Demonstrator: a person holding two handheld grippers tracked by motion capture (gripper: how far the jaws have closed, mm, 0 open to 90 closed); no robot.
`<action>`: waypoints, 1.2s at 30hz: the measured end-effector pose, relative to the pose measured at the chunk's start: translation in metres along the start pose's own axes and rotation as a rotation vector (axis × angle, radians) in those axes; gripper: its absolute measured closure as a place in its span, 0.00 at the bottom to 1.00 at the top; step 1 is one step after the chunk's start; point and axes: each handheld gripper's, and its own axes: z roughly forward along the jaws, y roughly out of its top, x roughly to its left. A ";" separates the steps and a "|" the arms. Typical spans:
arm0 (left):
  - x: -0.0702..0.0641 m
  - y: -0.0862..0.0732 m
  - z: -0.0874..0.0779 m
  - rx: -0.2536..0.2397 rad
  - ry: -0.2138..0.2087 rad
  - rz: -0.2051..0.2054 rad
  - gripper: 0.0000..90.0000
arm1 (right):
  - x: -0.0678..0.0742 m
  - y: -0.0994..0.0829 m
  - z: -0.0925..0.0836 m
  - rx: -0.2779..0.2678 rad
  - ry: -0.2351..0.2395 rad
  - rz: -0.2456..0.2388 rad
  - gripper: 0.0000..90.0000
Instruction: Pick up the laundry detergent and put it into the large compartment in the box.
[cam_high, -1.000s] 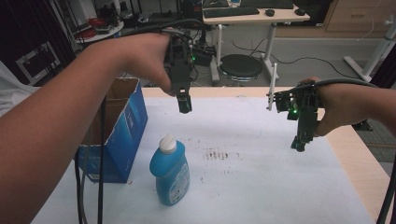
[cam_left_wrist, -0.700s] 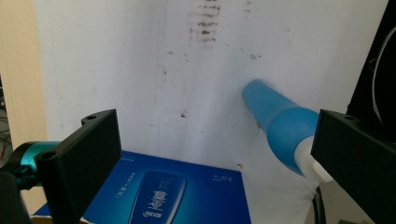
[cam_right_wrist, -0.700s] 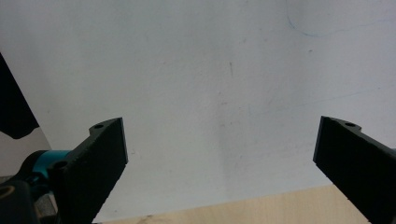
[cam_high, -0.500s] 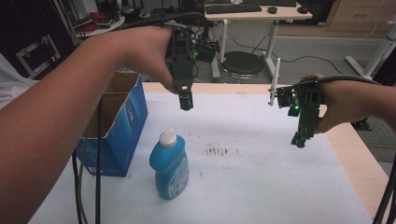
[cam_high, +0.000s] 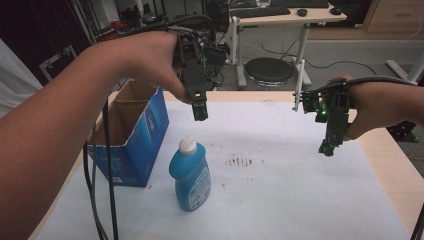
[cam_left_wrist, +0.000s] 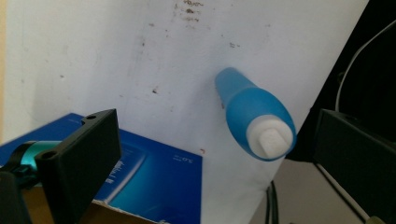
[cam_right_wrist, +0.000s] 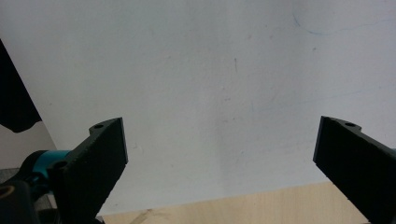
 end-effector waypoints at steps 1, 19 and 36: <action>-0.002 -0.002 -0.001 -0.011 -0.004 -0.025 0.02 | 0.000 0.000 0.000 -0.001 -0.001 -0.001 0.02; -0.040 -0.043 0.004 -0.077 -0.063 -0.368 0.02 | 0.012 0.004 -0.006 0.003 -0.002 -0.043 0.02; -0.052 -0.047 0.045 -0.122 0.005 -0.542 0.02 | 0.030 0.010 -0.011 0.015 -0.033 -0.070 0.02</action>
